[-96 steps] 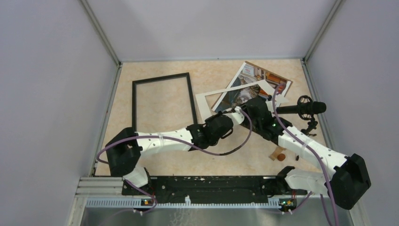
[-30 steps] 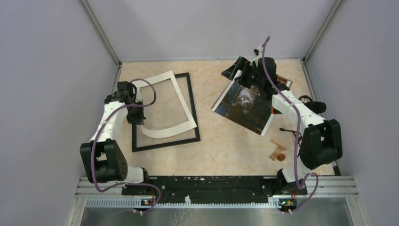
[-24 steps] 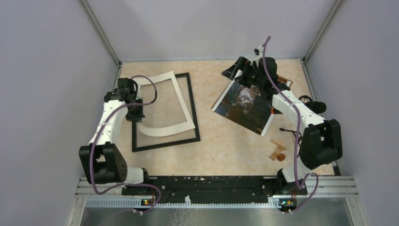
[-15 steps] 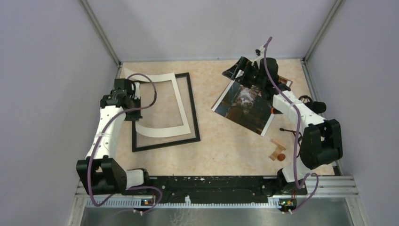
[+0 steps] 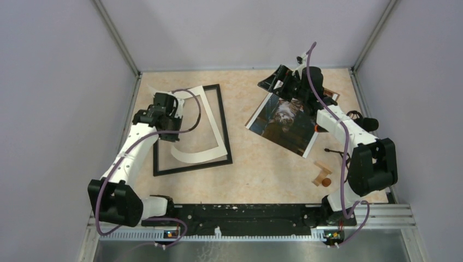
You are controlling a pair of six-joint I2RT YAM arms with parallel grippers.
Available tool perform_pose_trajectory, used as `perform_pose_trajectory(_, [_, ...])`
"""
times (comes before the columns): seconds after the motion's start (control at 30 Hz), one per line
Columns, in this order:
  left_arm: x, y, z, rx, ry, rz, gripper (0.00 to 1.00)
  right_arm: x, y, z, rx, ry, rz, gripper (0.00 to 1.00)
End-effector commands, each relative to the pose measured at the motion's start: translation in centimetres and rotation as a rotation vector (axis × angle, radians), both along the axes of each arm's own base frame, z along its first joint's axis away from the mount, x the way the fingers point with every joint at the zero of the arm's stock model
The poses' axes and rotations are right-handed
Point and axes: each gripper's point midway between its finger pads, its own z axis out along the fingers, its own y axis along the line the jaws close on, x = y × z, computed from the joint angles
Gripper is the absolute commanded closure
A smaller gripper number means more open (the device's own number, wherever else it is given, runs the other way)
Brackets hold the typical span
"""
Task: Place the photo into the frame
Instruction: Place the photo frame item in the photo frame.
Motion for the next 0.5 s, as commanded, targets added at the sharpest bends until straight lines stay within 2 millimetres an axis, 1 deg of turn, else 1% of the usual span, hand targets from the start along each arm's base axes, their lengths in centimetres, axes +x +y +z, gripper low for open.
perform_pose_trajectory(0.0, [0.0, 1.8, 3.1, 0.068, -0.104, 0.081, 1.0, 0.4, -0.2, 1.1, 0.019, -0.045, 0.001, 0.01])
perform_pose_trajectory(0.07, [-0.1, 3.0, 4.5, 0.118, -0.181, 0.093, 1.0, 0.4, -0.2, 1.0, 0.021, -0.042, 0.003, 0.01])
perform_pose_trajectory(0.1, [-0.2, 3.0, 4.6, 0.117, -0.208, 0.075, 1.0, 0.4, -0.2, 0.9, 0.022, -0.038, 0.005, 0.01])
perform_pose_trajectory(0.23, [-0.7, 1.5, 5.5, 0.035, -0.28, 0.025, 1.0, 0.5, -0.2, 0.9, 0.024, -0.037, 0.006, 0.01])
perform_pose_trajectory(0.33, [-0.9, 1.6, 6.1, 0.039, -0.317, 0.005, 1.0, 0.5, -0.3, 0.8, 0.024, -0.035, 0.005, 0.01])
perform_pose_trajectory(0.47, [-0.9, 0.7, 5.7, -0.001, -0.298, -0.016, 1.0, 0.4, -0.3, 0.8, 0.025, -0.034, 0.006, 0.01])
